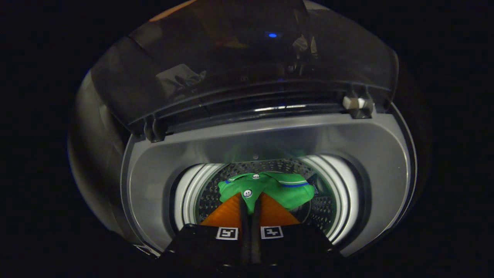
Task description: Put the clothes into the washing machine and then close the washing machine lid.
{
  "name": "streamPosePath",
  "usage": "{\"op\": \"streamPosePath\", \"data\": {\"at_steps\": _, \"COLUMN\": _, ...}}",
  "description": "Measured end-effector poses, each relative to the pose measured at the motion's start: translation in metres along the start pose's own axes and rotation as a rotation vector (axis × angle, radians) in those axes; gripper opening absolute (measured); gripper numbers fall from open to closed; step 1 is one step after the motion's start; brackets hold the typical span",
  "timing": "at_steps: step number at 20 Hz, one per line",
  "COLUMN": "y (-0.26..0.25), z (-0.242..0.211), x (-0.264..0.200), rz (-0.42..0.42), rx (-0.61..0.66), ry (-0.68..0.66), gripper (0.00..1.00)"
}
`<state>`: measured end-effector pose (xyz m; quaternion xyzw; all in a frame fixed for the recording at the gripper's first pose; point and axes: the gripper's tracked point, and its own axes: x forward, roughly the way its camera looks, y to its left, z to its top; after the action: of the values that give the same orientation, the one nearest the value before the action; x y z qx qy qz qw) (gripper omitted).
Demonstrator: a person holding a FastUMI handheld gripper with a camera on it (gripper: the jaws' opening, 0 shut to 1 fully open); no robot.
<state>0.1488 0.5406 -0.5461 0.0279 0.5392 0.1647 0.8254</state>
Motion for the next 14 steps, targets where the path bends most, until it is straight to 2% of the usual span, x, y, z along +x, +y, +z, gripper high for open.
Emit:
{"op": "streamPosePath", "data": {"at_steps": 8, "y": -0.01, "z": -0.006, "x": -0.001, "rz": -0.029, "rx": -0.035, "ry": 0.067, "gripper": 0.08}}
{"op": "streamPosePath", "data": {"at_steps": 10, "y": -0.007, "z": -0.018, "x": -0.003, "rz": -0.013, "rx": -0.009, "ry": 0.116, "gripper": 0.31}}
{"op": "streamPosePath", "data": {"at_steps": 14, "y": -0.013, "z": -0.032, "x": -0.001, "rz": -0.033, "rx": -0.021, "ry": 0.154, "gripper": 0.77}}
